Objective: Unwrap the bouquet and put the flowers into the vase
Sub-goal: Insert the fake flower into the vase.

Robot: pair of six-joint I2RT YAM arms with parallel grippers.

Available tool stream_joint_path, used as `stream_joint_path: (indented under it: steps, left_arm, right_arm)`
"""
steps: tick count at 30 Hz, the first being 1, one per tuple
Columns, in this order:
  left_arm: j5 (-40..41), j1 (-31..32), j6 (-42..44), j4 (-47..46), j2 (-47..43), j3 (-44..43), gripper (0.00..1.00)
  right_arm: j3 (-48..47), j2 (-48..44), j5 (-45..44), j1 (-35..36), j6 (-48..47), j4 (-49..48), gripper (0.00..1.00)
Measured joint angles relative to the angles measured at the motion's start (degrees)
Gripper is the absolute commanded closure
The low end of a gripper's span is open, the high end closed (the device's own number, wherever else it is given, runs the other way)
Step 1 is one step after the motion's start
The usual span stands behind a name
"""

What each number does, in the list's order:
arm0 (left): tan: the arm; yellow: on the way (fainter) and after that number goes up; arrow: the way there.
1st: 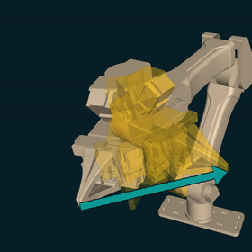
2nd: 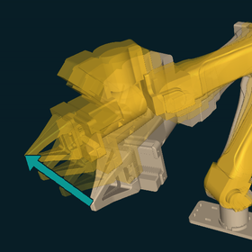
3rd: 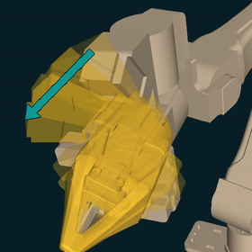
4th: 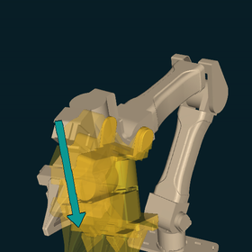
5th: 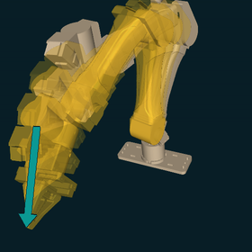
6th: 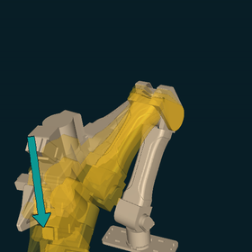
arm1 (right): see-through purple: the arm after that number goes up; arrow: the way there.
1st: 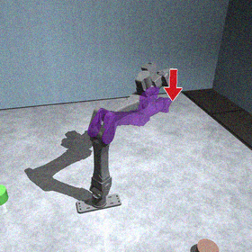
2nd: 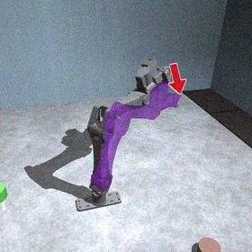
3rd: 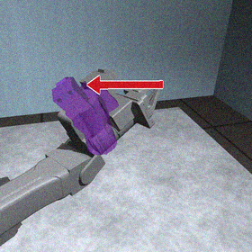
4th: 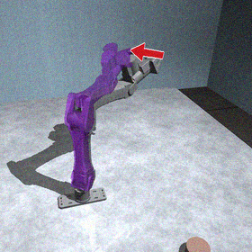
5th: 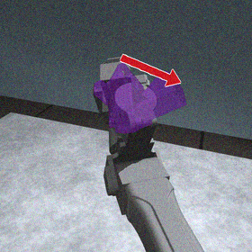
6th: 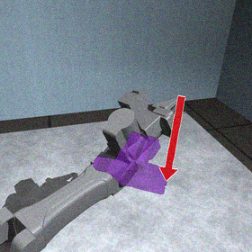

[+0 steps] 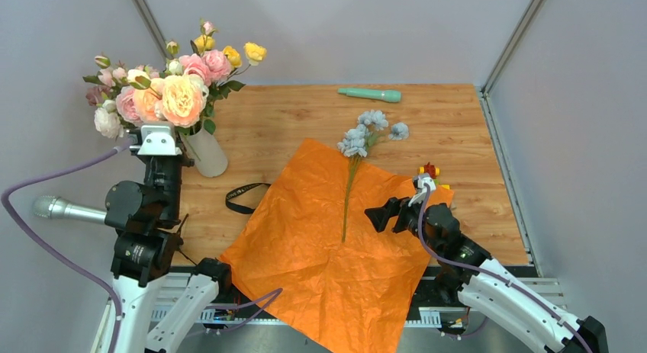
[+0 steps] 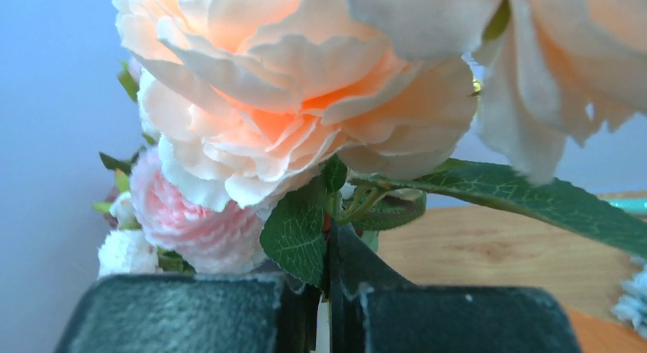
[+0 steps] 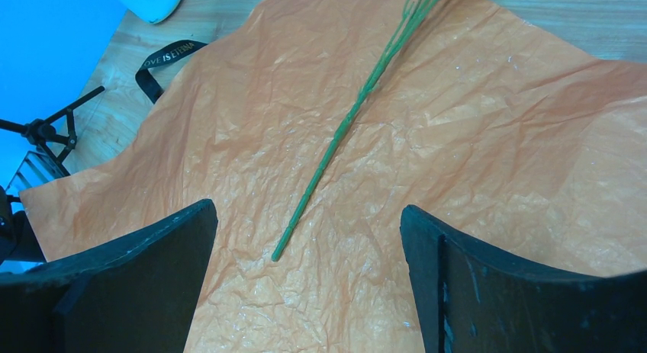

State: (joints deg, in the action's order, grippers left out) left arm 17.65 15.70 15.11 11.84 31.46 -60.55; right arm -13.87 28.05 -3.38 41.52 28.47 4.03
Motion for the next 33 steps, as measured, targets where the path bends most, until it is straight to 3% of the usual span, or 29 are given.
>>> stream_joint_path:
  steps: [19,26,33]
  left_arm:
    - [-0.5,0.0,2.7,-4.9,6.7,-11.9,1.0]
    - [-1.2,0.0,3.5,-5.1,7.6,-11.5,1.0]
    - [-2.2,0.0,3.5,-6.9,7.5,-4.8,1.0]
  right_arm:
    - [0.2,-0.2,1.4,-0.2,0.8,0.0,0.09]
    - [1.0,-0.2,1.6,-0.3,1.0,0.0,0.09]
    - [1.5,-0.5,1.9,-0.3,1.0,0.0,0.09]
